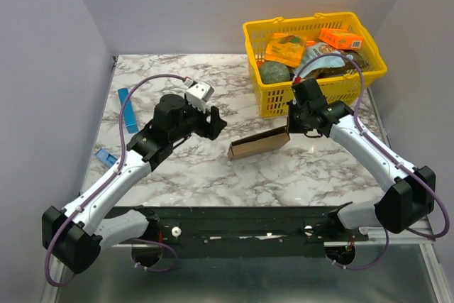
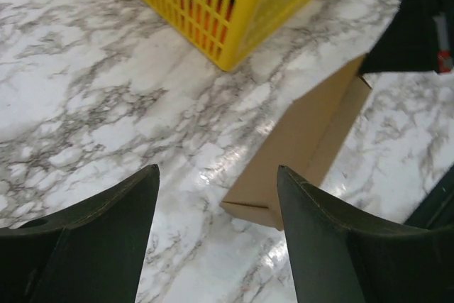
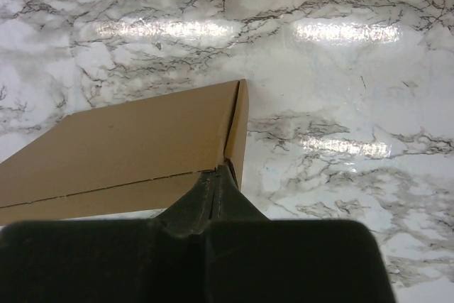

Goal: Fold the paper box

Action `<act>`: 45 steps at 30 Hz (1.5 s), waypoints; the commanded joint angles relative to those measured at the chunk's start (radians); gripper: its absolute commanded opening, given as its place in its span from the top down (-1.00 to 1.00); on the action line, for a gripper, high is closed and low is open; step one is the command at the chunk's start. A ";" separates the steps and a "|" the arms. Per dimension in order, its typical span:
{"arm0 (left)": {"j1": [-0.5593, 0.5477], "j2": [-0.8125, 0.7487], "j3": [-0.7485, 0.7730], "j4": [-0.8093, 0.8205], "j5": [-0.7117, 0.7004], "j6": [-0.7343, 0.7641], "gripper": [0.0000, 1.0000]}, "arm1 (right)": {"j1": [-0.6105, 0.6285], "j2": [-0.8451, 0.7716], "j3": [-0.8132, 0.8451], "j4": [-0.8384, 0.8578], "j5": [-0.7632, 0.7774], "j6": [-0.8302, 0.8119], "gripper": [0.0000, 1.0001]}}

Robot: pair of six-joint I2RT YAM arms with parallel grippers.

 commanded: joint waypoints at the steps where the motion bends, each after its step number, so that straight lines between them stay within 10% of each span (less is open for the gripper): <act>1: -0.104 0.024 -0.009 -0.163 0.058 0.029 -0.50 | 0.000 0.017 0.030 -0.041 0.034 -0.014 0.99; 25: -0.230 0.168 0.069 -0.220 -0.102 -0.046 -0.04 | 0.000 0.020 0.018 -0.025 0.044 -0.003 0.99; 38: -0.233 0.236 0.080 -0.165 -0.106 -0.101 0.94 | 0.000 0.018 0.024 -0.012 0.077 0.012 0.99; 45: -0.233 0.314 0.123 -0.113 -0.166 -0.174 1.00 | 0.000 0.029 0.025 0.012 0.084 0.017 0.99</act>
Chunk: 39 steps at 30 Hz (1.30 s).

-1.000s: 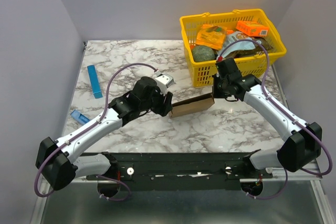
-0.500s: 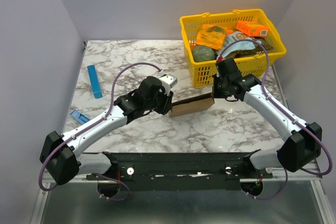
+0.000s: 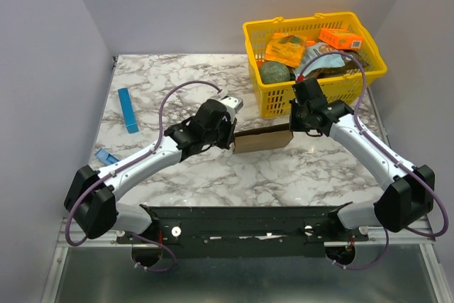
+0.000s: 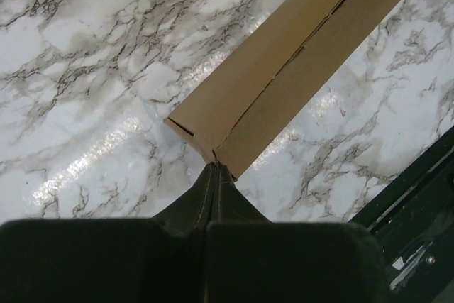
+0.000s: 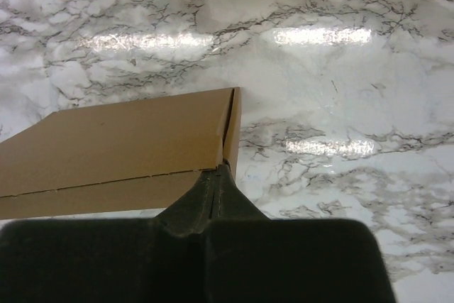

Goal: Fold the paper box

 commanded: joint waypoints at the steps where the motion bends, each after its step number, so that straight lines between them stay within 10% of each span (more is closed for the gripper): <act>1: -0.005 0.067 0.073 0.054 -0.059 -0.068 1.00 | 0.002 0.020 0.019 0.016 0.018 0.013 0.99; 39: 0.066 0.210 0.104 0.080 -0.176 -0.079 1.00 | 0.049 -0.108 -0.231 0.145 0.089 0.056 0.99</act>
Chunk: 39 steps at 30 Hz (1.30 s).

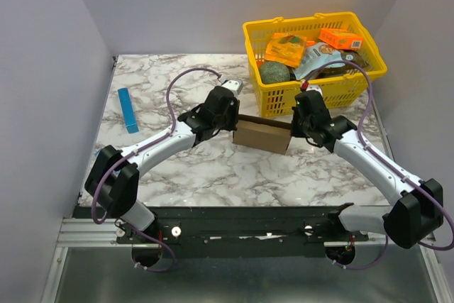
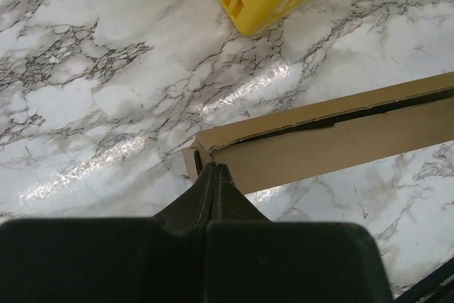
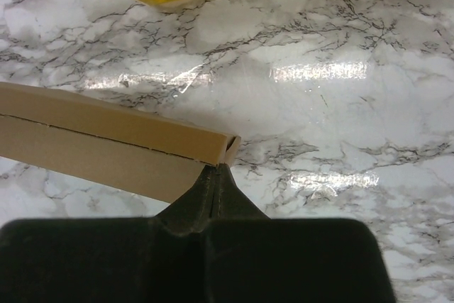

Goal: Fold the paper box

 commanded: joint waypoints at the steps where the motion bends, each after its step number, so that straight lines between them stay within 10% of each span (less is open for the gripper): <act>1: 0.022 -0.028 -0.052 -0.054 -0.040 0.004 1.00 | 0.027 0.015 -0.050 -0.031 0.016 0.036 0.99; 39: 0.060 -0.069 -0.224 0.067 0.001 0.041 1.00 | 0.060 -0.125 -0.208 0.078 0.091 0.117 0.99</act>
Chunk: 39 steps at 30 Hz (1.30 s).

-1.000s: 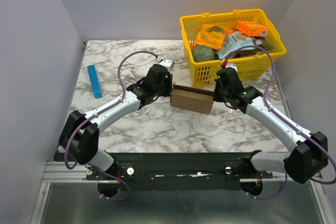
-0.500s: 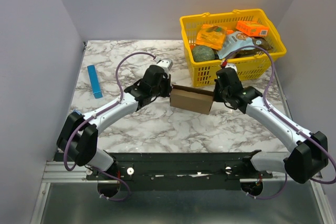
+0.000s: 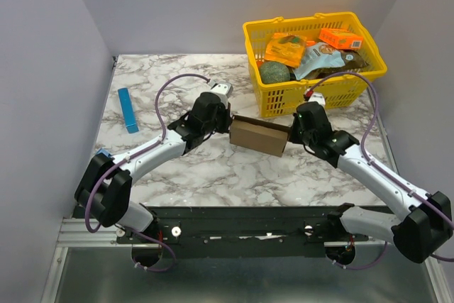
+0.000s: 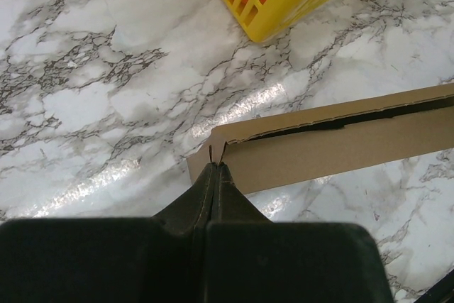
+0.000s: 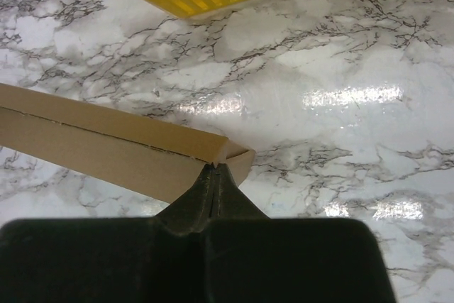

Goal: Fold the paper box

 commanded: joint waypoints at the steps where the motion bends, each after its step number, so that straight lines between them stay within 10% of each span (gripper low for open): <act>1: -0.009 0.031 -0.052 -0.096 -0.047 0.015 1.00 | 0.014 -0.027 -0.077 -0.068 0.036 0.031 0.99; 35: -0.034 0.061 -0.066 -0.071 -0.117 -0.004 1.00 | 0.175 -0.101 -0.203 -0.234 0.090 0.197 0.97; 39: -0.034 0.055 -0.076 -0.053 -0.080 0.081 1.00 | 0.175 -0.138 -0.145 -0.267 0.080 0.137 0.02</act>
